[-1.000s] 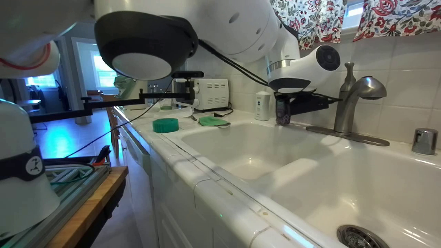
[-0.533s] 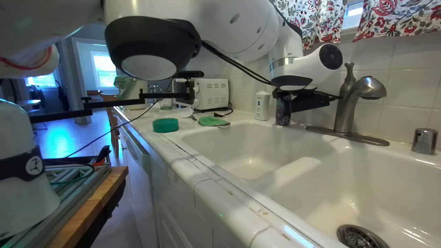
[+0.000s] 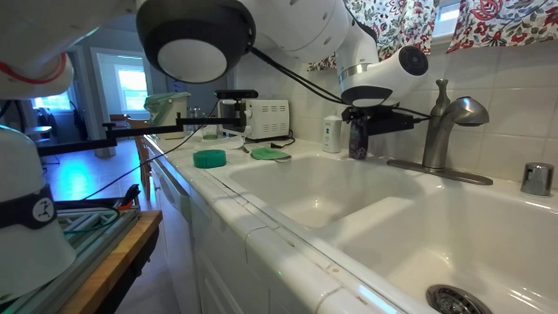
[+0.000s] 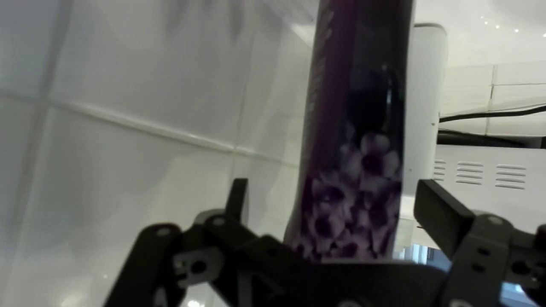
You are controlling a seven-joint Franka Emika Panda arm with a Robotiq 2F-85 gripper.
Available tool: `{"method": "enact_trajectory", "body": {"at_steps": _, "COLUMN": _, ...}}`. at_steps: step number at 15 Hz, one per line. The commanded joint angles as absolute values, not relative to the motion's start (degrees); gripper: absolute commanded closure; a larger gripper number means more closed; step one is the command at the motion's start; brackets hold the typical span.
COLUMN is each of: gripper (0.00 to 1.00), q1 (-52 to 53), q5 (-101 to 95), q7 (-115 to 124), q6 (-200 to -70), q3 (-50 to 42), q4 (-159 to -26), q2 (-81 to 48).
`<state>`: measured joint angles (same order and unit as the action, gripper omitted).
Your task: Pick up the purple bottle and pour some of its contents in the sink
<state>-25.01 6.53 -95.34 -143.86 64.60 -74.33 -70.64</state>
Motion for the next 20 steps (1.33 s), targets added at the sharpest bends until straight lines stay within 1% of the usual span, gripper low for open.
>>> {"method": "enact_trajectory", "body": {"at_steps": 1, "gripper": 0.0, "q1": -23.25, "q5": 8.38, "q7": -89.78, "q6": -146.97, "q3": 58.3, "q4": -77.76, "q2": -62.22}}
{"method": "enact_trajectory", "body": {"at_steps": 8, "gripper": 0.0, "q1": -19.56, "q5": 9.6, "q7": -78.8, "q6": -145.68, "q3": 48.86, "q4": -82.44, "q2": -50.6}}
{"method": "enact_trajectory", "body": {"at_steps": 13, "gripper": 0.0, "q1": -17.04, "q5": 11.62, "q7": -73.75, "q6": -144.24, "q3": 43.52, "q4": -86.65, "q2": -43.47}}
{"method": "enact_trajectory", "body": {"at_steps": 20, "gripper": 0.0, "q1": -11.4, "q5": 11.61, "q7": -68.55, "q6": -141.56, "q3": 33.34, "q4": -91.95, "q2": -33.13}}
